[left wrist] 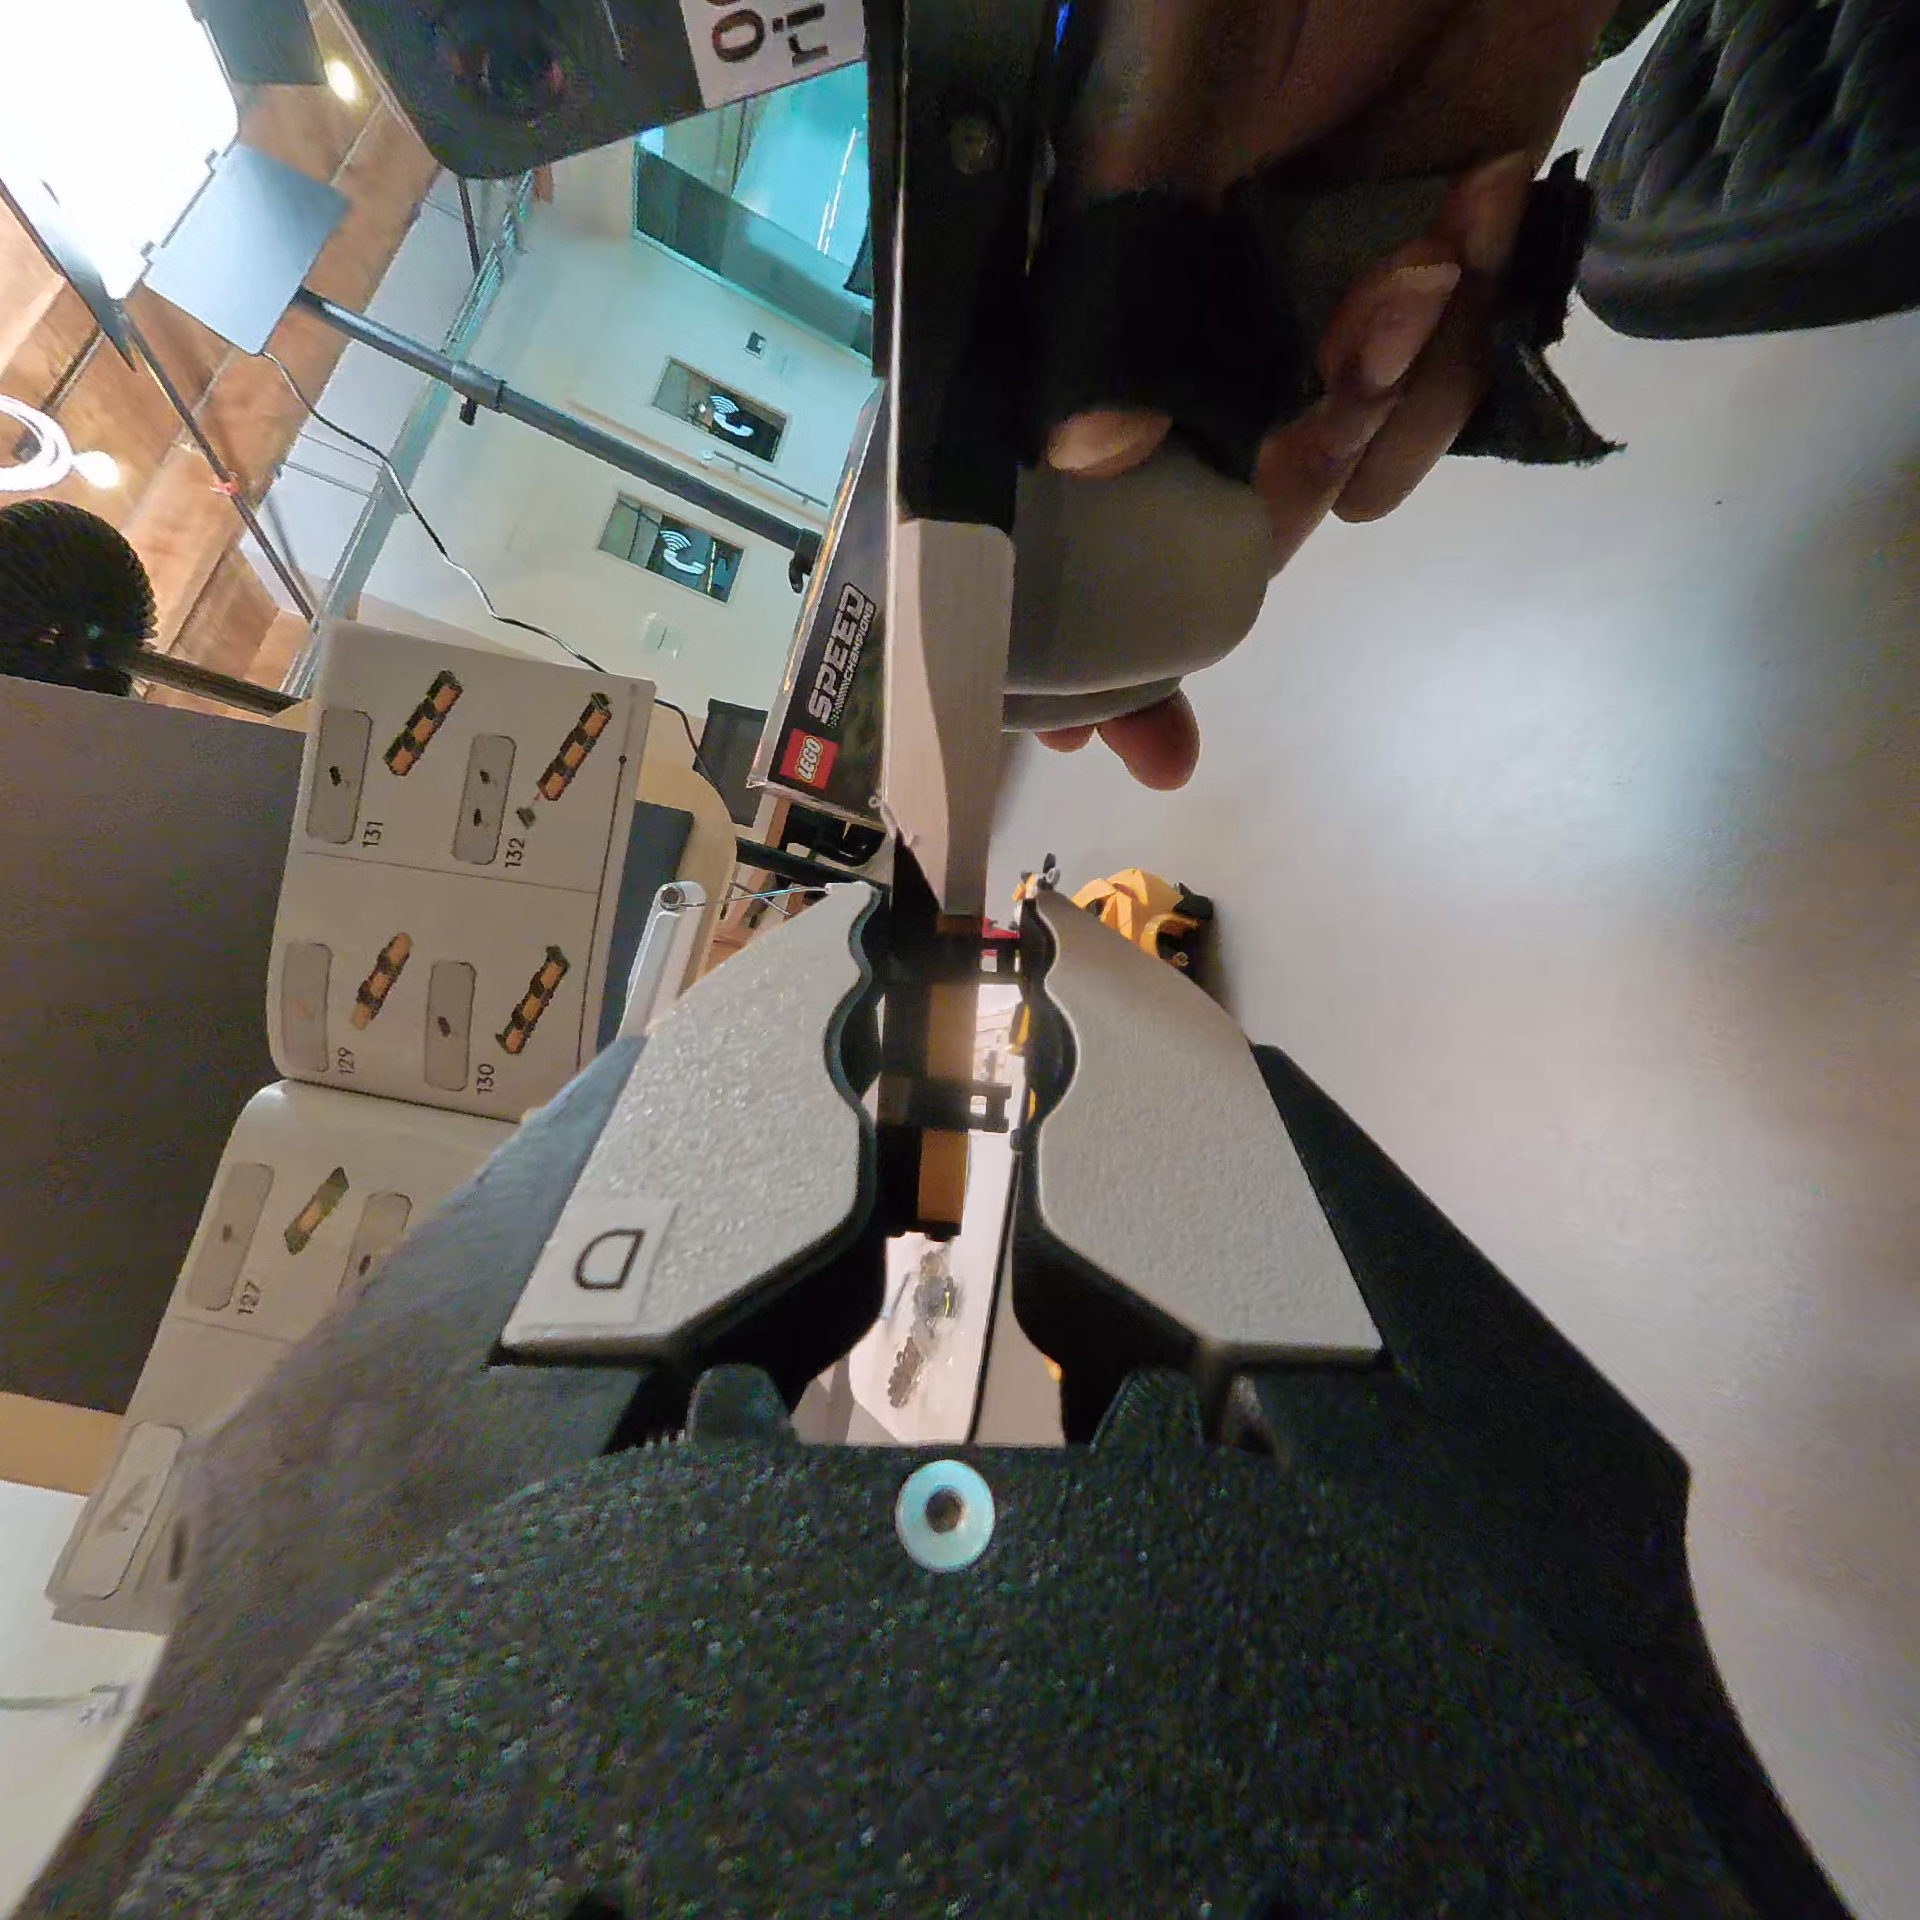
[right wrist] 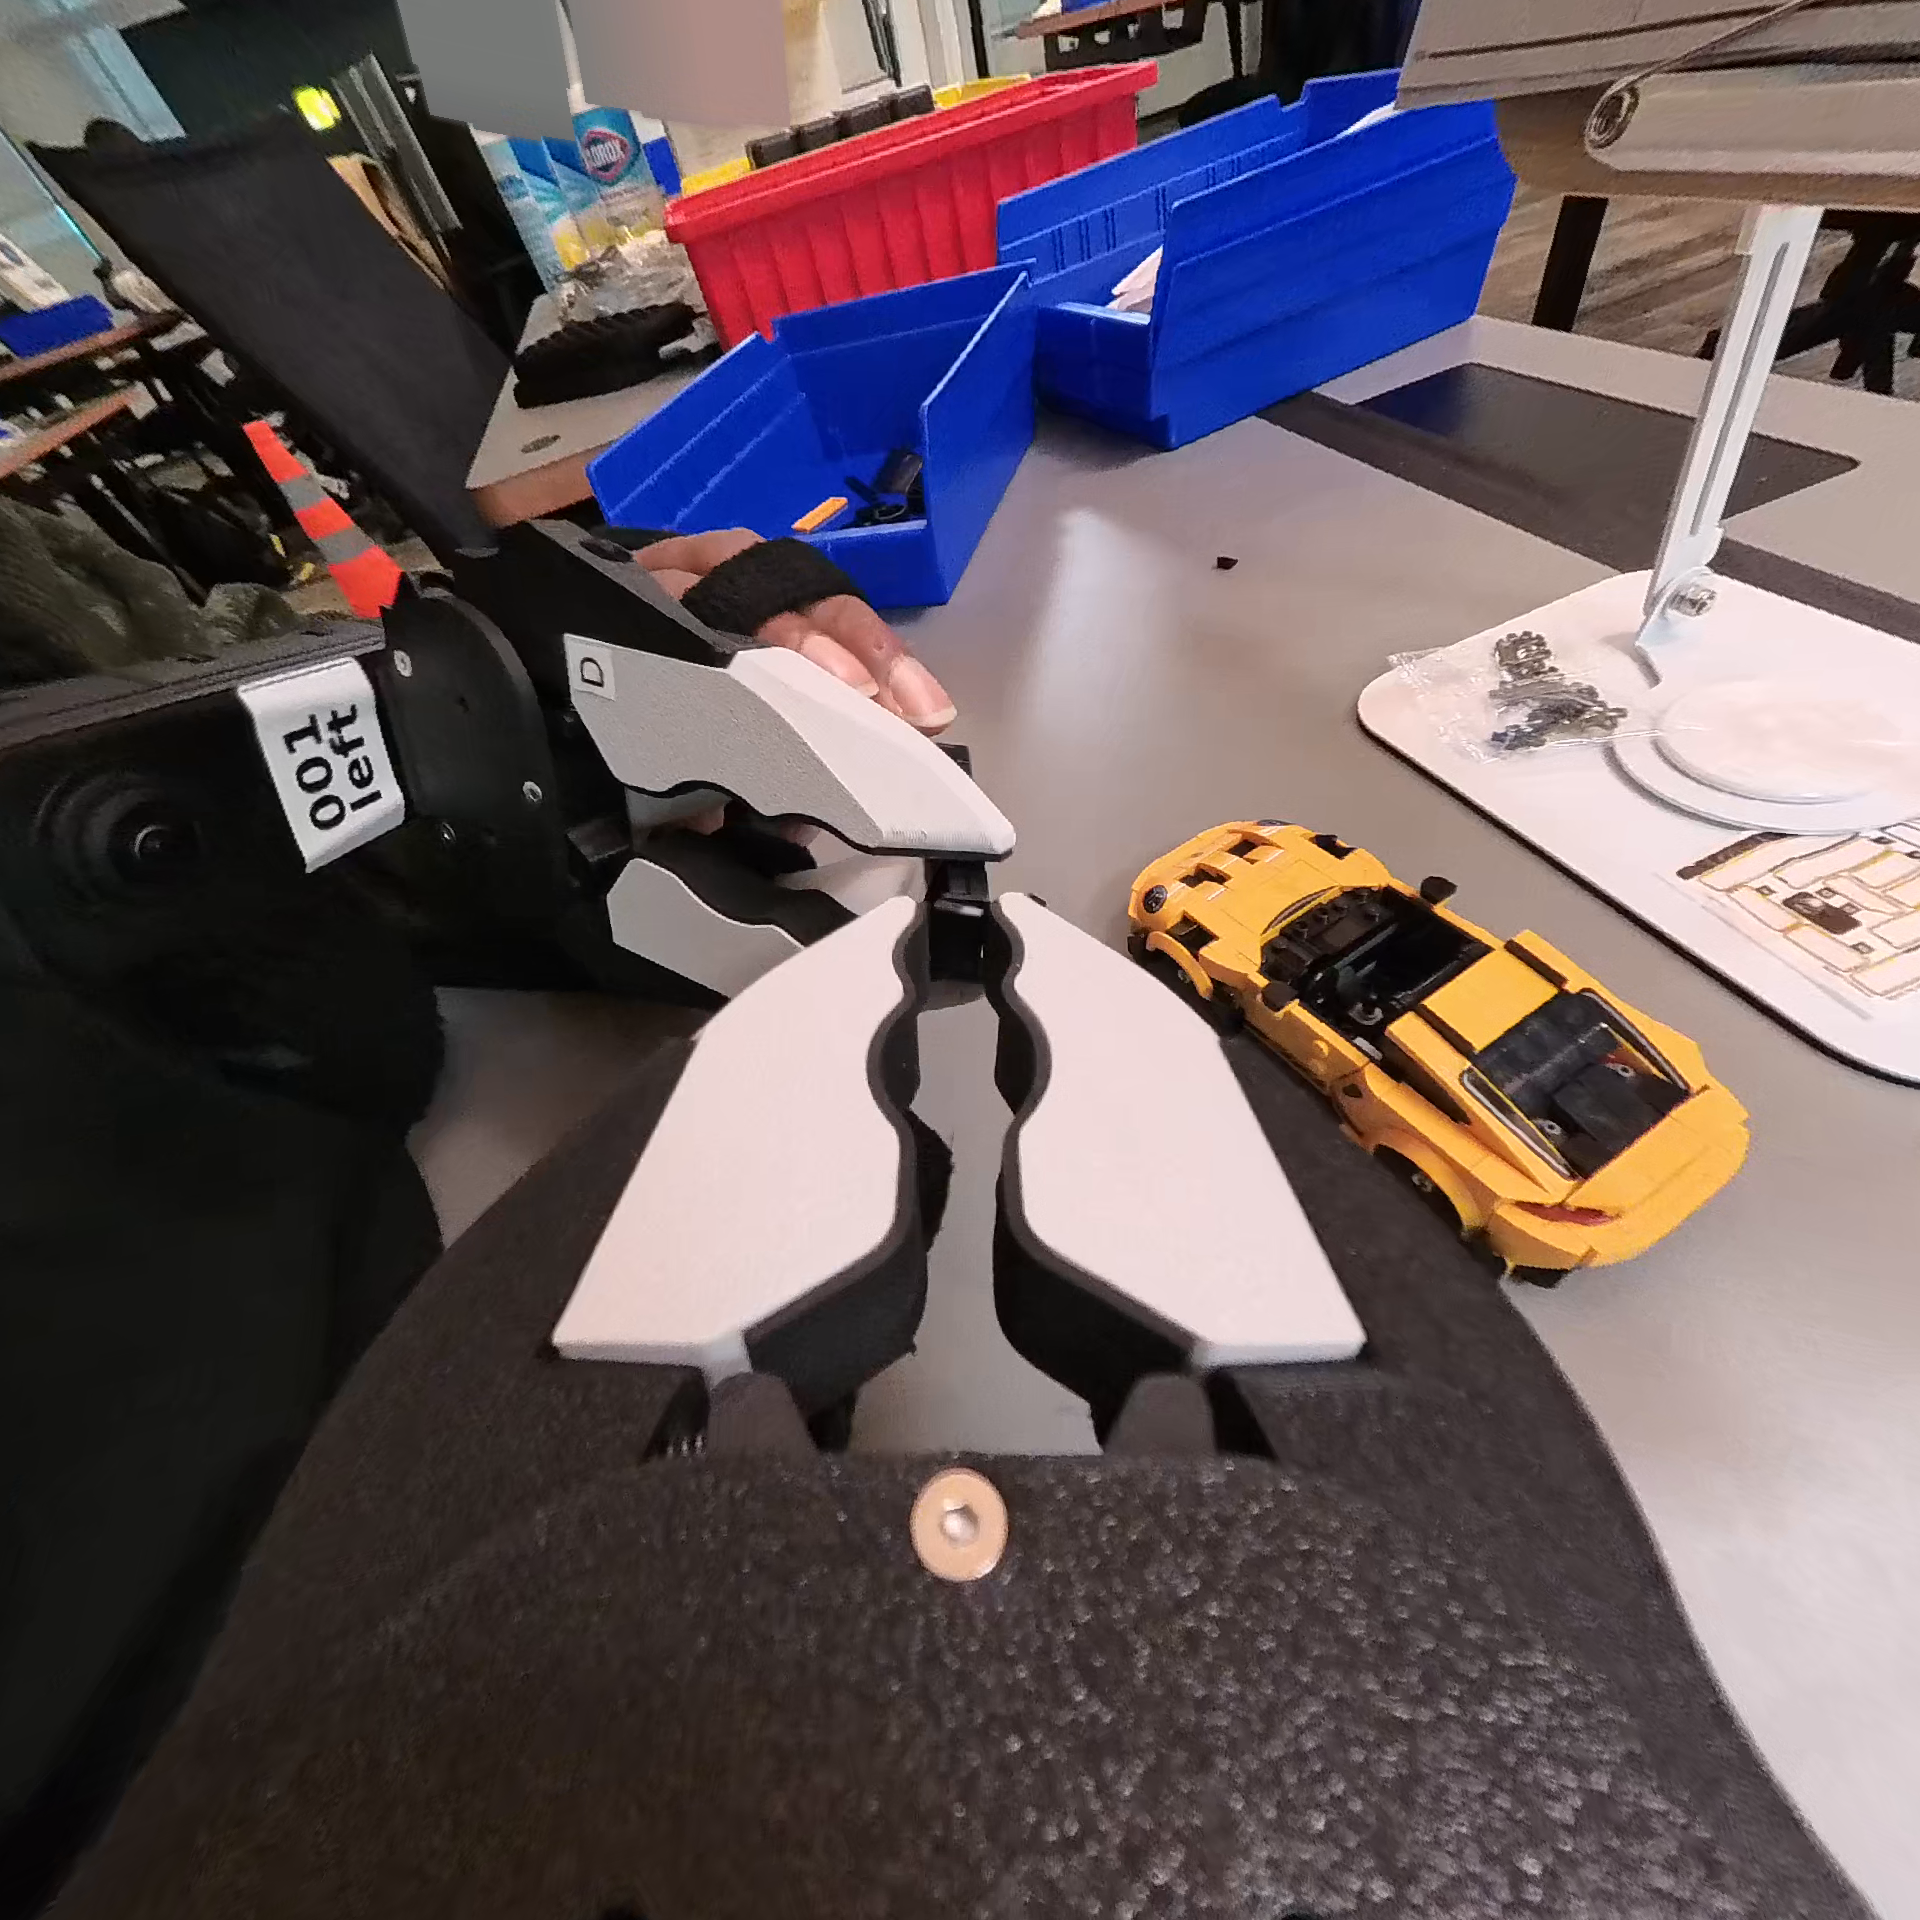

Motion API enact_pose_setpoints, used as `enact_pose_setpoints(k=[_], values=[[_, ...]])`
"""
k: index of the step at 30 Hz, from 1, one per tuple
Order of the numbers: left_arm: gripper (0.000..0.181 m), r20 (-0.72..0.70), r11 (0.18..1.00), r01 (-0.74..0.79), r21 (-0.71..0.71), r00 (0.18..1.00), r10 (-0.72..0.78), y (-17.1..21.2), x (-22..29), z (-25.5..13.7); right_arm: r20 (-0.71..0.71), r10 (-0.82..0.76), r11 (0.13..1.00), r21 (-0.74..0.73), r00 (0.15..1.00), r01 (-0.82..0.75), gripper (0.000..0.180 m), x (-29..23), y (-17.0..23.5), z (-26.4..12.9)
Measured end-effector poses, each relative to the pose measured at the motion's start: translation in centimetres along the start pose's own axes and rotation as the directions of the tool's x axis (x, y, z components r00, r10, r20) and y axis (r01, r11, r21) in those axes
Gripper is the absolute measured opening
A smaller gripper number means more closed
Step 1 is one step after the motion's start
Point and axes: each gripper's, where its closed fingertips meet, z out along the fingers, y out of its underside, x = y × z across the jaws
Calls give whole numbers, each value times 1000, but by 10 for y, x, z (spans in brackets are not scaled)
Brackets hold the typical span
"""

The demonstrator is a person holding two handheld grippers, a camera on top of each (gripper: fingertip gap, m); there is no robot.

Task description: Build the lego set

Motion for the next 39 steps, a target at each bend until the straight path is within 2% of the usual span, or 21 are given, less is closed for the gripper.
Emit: enact_pose_setpoints(k=[2, 3, 5, 6, 7, 10, 12, 14, 18, 22, 31, 34, 37, 39], values=[[27, -33, 999, 41, 3, 999, -41, 1, 3, 1, 0, -28, 1000, -15, 1000, 28, 8, 0, 1, -1], [35, -67, 996, 90, 9, 994, -89, 1, 6, 1, 5, -39, 999, -28, 999, 39, 8, 1, 2, -2], [45, -175, 971, 236, 44, 958, -226, -4, 11, -1, 27, -68, 996, -62, 997, 70, 8, 0, 5, -6], [44, -232, 945, 323, 58, 925, -302, -6, 12, -4, 42, -97, 991, -84, 994, 100, 8, 0, 7, -8], [41, -297, 906, 418, 57, 874, -385, -8, 13, -6, 64, -131, 984, -114, 989, 138, 9, -2, 10, -11], [37, -473, 736, 677, -13, 644, -601, -11, 17, -11, 144, -248, 940, -206, 958, 274, 8, -8, 20, -17], [34, -547, 674, 735, -80, 532, -646, -11, 25, -13, 200, -311, 899, -256, 929, 356, 8, -14, 26, -18], [22, -586, 660, 743, -115, 486, -649, -13, 34, -14, 252, -355, 856, -299, 900, 421, 8, -18, 30, -18], [7, -616, 675, 724, -140, 470, -632, -17, 46, -15, 308, -392, 803, -344, 867, 486, 8, -20, 29, -17], [6, -600, 679, 724, -124, 490, -633, -17, 44, -15, 338, -409, 768, -375, 848, 520, 8, -21, 26, -16], [7, -583, 628, 775, -71, 479, -656, -22, 31, -15, 331, -369, 807, -350, 869, 476, 15, -24, 11, -18], [6, -596, 594, 801, -78, 440, -671, -24, 30, -16, 304, -390, 818, -320, 869, 478, 22, -23, 3, -20], [6, -600, 526, 846, -89, 376, -706, -24, 23, -16, 231, -458, 823, -256, 858, 508, 32, -19, -9, -22], [7, -587, 476, 874, -100, 334, -737, -21, 16, -15, 136, -580, 773, -221, 803, 595, 34, -12, -17, -24]])
